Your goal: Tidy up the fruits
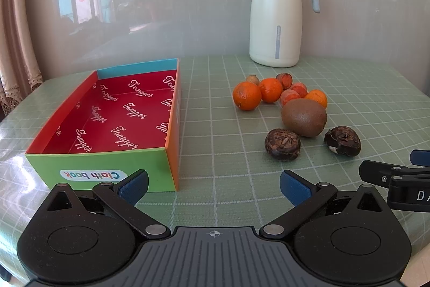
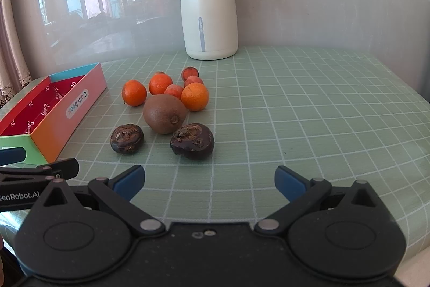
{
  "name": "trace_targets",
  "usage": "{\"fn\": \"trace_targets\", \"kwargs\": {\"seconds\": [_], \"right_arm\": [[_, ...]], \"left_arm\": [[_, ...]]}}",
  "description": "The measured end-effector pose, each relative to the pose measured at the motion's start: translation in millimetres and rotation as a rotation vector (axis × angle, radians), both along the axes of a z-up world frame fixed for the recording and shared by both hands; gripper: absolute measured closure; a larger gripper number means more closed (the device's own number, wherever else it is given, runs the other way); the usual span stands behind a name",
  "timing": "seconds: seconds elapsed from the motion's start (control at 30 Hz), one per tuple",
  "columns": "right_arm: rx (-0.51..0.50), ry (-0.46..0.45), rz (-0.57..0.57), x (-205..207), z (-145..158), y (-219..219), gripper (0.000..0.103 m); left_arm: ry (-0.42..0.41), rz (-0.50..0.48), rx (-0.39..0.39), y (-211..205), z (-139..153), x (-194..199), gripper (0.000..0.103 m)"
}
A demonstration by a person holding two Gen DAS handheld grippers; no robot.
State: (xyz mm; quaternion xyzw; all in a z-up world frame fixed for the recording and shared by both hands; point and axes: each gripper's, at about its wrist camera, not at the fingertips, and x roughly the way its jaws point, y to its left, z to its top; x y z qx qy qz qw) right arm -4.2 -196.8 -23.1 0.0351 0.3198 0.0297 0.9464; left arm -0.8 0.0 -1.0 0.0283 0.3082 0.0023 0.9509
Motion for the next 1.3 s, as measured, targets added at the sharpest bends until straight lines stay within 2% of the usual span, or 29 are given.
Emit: {"fn": "trace_targets", "kwargs": {"seconds": [1.3], "right_arm": [[-0.005,0.003,0.004,-0.4,-1.7,1.3,0.000]], "left_arm": [[-0.005,0.006,-0.009,2.1,0.4,0.6,0.000]]}}
